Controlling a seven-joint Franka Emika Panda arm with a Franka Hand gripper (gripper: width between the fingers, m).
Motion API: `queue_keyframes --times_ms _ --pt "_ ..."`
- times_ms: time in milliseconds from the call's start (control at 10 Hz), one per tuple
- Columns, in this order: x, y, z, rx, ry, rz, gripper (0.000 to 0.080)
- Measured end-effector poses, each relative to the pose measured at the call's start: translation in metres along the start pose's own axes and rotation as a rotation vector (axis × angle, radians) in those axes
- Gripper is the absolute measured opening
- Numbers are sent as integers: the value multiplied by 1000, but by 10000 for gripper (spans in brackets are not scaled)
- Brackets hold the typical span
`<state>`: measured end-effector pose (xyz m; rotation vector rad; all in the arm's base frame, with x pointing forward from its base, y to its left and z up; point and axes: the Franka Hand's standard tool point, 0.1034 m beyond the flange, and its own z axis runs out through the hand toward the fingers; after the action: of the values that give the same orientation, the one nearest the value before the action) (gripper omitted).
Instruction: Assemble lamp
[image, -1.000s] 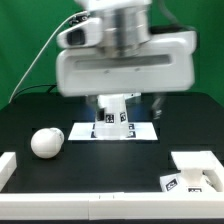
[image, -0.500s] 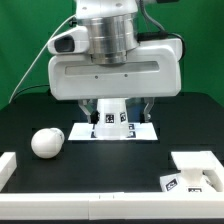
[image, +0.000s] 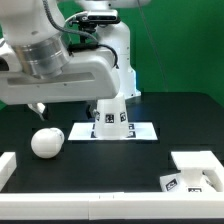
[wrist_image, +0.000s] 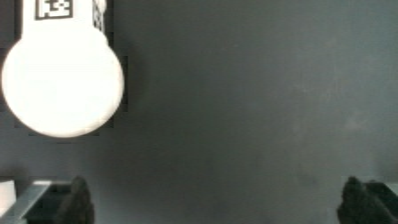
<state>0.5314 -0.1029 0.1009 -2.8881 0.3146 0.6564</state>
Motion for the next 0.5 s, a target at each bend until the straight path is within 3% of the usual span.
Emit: queue_keyframes --times_ms 200,300,500 --pt "-6 4 8 14 -163 -13 698" --pt "-9 21 16 17 -273 -18 698" --pt "-15 60 12 -61 -488 -30 698"
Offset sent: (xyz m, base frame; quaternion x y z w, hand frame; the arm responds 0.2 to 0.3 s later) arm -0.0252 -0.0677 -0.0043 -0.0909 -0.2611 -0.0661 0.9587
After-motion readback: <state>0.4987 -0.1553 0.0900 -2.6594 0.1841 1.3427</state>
